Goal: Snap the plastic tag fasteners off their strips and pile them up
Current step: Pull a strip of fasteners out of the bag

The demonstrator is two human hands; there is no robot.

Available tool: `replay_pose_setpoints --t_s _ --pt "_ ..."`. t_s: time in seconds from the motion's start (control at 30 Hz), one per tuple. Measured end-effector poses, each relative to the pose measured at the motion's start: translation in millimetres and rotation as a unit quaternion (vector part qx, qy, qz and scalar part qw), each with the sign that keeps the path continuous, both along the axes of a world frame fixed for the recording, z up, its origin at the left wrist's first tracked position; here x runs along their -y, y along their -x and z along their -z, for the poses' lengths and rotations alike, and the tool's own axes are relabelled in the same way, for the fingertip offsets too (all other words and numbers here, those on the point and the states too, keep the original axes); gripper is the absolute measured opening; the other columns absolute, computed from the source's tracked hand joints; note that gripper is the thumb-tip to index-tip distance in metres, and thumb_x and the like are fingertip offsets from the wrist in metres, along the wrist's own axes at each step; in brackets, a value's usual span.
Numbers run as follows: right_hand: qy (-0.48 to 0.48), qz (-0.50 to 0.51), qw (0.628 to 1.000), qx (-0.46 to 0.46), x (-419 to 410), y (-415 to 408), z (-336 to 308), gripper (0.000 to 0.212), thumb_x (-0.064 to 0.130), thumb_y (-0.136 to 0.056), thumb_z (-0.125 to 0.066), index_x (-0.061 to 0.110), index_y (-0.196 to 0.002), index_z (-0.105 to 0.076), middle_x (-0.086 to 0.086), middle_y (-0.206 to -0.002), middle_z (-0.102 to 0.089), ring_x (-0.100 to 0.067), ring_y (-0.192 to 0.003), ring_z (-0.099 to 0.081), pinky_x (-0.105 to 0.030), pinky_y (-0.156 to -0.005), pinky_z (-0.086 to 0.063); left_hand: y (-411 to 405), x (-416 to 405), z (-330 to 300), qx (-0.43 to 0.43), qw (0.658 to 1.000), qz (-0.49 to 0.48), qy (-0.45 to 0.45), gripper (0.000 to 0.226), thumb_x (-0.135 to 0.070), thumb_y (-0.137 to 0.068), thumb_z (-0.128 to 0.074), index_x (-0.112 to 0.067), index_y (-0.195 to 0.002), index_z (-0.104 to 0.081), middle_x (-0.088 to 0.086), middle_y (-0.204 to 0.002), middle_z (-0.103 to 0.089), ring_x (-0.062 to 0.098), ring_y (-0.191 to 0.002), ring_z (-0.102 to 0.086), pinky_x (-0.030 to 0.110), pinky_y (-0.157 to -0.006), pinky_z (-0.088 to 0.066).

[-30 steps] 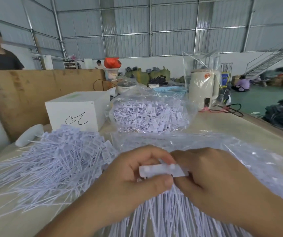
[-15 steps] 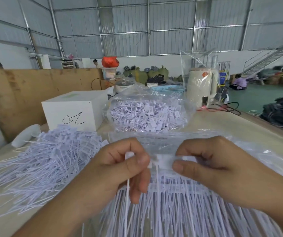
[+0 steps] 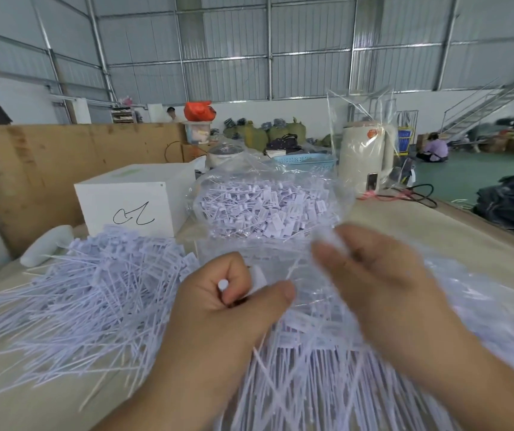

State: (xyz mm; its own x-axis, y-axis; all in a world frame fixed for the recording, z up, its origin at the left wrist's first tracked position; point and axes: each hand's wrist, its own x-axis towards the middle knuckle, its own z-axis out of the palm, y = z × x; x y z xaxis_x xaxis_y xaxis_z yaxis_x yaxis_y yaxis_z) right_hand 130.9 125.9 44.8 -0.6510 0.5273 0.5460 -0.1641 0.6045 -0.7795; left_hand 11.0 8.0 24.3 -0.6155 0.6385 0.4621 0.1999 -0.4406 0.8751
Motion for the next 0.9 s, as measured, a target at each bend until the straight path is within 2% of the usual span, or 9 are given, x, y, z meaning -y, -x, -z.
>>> replay_pose_setpoints --t_s 0.07,0.17,0.3,0.4,0.5,0.6,0.7,0.83,0.9 --pt "0.035 0.019 0.999 -0.030 -14 -8 -10 0.042 0.054 -0.087 -0.059 0.019 -0.065 -0.049 0.004 -0.049 -0.032 -0.016 -0.043 -0.028 -0.025 -0.038 -0.026 1 0 2 0.018 1.000 -0.003 -0.001 0.046 -0.034 -0.054 -0.079 -0.024 -0.049 -0.035 -0.001 -0.045 -0.024 0.013 -0.040 -0.021 0.017 -0.045 -0.026" --pt "0.018 -0.074 0.996 0.043 -22 -16 -10 0.017 0.045 -0.077 -0.065 0.029 -0.083 -0.060 0.010 -0.053 -0.048 -0.014 -0.044 -0.034 -0.025 -0.040 -0.029 3 1 3 -0.026 0.998 0.032 0.039 0.038 -0.045 -0.062 -0.075 -0.025 -0.052 -0.043 0.000 -0.043 -0.039 0.014 -0.038 -0.034 0.019 -0.044 -0.034" --pt "-0.001 -0.188 0.969 0.159 -13 -6 6 0.038 0.047 -0.076 -0.069 0.049 -0.109 -0.052 0.013 -0.057 -0.051 -0.004 -0.049 -0.040 -0.017 -0.050 -0.033 0 4 3 -0.070 0.988 0.107 0.087 0.026 -0.049 -0.068 -0.069 -0.031 -0.061 -0.051 0.001 -0.052 -0.056 0.007 -0.038 -0.042 0.016 -0.041 -0.037" --pt "0.019 -0.215 0.963 0.163 -15 -5 4 0.040 0.040 -0.078 -0.071 0.043 -0.113 -0.051 0.005 -0.059 -0.049 -0.009 -0.054 -0.041 -0.024 -0.055 -0.031 2 7 -1 -0.071 0.977 0.167 0.110 0.014 -0.044 -0.071 -0.067 -0.037 -0.082 -0.063 -0.008 -0.049 -0.051 0.001 -0.039 -0.042 0.014 -0.041 -0.037" --pt "0.031 -0.249 0.953 0.170 -16 -8 3 0.046 0.023 -0.078 -0.078 0.039 -0.112 -0.051 -0.006 -0.064 -0.050 -0.008 -0.054 -0.044 -0.019 -0.054 -0.034 9 11 -4 -0.129 0.952 0.222 0.166 0.016 -0.046 -0.077 -0.064 -0.041 -0.092 -0.069 -0.009 -0.058 -0.057 0.001 -0.046 -0.050 0.016 -0.046 -0.040" --pt "0.007 -0.240 0.951 0.197 -16 -9 2 0.041 0.031 -0.075 -0.081 0.036 -0.107 -0.056 -0.018 -0.071 -0.050 -0.019 -0.058 -0.044 -0.032 -0.056 -0.034 16 13 -9 -0.161 0.945 0.215 0.184 0.014 -0.047 -0.076 -0.064 -0.038 -0.083 -0.072 -0.007 -0.059 -0.061 0.003 -0.048 -0.055 0.016 -0.047 -0.042" --pt "-0.065 -0.187 0.953 0.230 -22 -10 -3 0.035 0.053 -0.075 -0.072 0.022 -0.072 -0.057 -0.002 -0.060 -0.044 -0.018 -0.054 -0.042 -0.034 -0.054 -0.031 27 15 -12 -0.132 0.956 0.207 0.162 0.012 -0.041 -0.071 -0.070 -0.030 -0.073 -0.071 -0.007 -0.051 -0.055 0.002 -0.043 -0.050 0.013 -0.043 -0.039" --pt "0.007 -0.188 0.958 0.214 -20 -8 -4 0.044 0.045 -0.081 -0.067 0.016 -0.057 -0.045 -0.004 -0.061 -0.026 -0.021 -0.056 -0.027 -0.040 -0.055 -0.020 26 16 -11 -0.120 0.951 0.239 0.157 0.030 -0.024 -0.061 -0.083 -0.028 -0.064 -0.054 -0.004 -0.059 -0.049 0.005 -0.048 -0.041 0.014 -0.046 -0.035" --pt "0.024 -0.149 0.971 0.183 -17 -4 -2 0.047 0.045 -0.081 -0.068 0.010 -0.059 -0.046 -0.003 -0.058 -0.028 -0.020 -0.053 -0.028 -0.035 -0.053 -0.022 17 9 -5 -0.123 0.972 0.154 0.131 0.040 -0.016 -0.063 -0.082 -0.030 -0.062 -0.045 -0.009 -0.057 -0.048 0.005 -0.047 -0.040 0.013 -0.046 -0.034"
